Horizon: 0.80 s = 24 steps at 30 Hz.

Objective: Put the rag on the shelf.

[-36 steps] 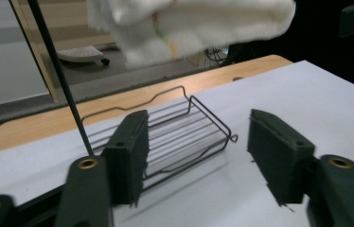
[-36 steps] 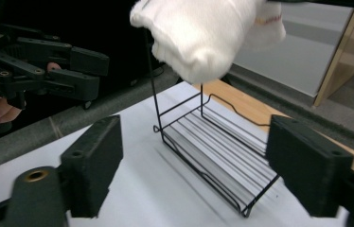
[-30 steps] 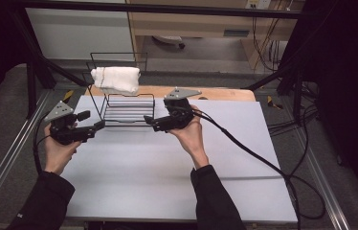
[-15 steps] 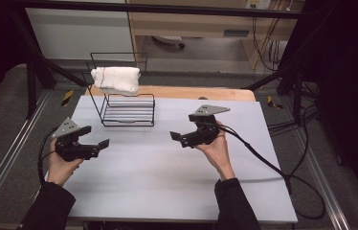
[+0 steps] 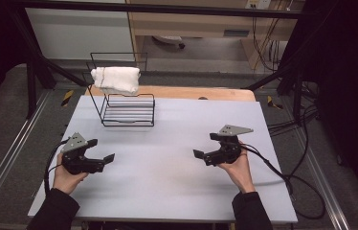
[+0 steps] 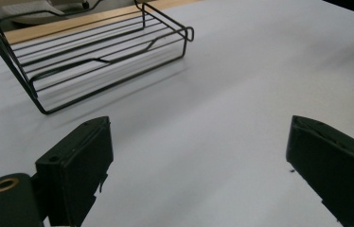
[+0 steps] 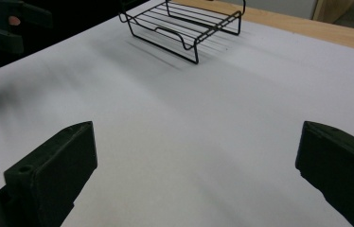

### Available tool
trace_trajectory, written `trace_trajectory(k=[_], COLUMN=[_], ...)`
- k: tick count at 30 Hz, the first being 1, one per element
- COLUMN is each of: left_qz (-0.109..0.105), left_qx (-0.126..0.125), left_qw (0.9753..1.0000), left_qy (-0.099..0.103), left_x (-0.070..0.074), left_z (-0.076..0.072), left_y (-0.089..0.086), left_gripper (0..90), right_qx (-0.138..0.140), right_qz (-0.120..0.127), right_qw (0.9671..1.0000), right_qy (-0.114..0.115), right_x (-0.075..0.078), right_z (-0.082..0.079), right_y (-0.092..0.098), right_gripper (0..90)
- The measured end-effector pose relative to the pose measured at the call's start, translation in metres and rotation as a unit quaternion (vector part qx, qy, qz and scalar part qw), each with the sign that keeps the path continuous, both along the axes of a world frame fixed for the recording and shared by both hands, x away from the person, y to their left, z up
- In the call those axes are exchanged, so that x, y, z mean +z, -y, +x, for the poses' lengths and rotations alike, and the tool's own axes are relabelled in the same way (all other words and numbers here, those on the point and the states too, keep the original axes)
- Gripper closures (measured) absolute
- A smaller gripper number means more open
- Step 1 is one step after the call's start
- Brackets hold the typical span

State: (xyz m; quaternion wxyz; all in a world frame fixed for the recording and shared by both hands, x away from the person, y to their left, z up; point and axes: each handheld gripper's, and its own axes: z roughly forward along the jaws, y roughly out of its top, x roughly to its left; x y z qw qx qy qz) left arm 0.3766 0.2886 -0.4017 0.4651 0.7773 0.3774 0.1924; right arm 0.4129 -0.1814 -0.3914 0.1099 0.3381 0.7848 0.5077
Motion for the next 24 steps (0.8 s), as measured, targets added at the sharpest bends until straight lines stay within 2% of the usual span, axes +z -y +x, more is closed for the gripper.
trace_trajectory(k=[3, 10, 18, 24], left_qz=[0.005, 0.011, 0.018, 0.021], left_qx=[-0.003, -0.008, -0.014, -0.018], left_qw=[1.0, 0.9998, 0.9996, 0.9994], left_qy=[-0.008, -0.014, -0.018, -0.022], left_x=[-0.006, -0.013, -0.019, -0.023], left_z=[-0.002, -0.005, -0.008, -0.01], left_y=[-0.001, -0.002, -0.002, -0.001], left_gripper=[8.2, 8.6, 8.6, 8.7], right_qx=[0.0, -0.012, -0.019, -0.03], right_qz=[-0.002, -0.006, -0.014, -0.01], right_qw=[1.0, 0.9998, 0.9994, 0.9988], right_qy=[-0.004, -0.015, -0.027, -0.038], right_x=[-0.009, -0.026, -0.04, -0.05], right_z=[-0.006, -0.017, -0.03, -0.038], right_y=[0.011, 0.036, 0.062, 0.076], right_gripper=[0.2, 0.2, 0.2, 0.2])
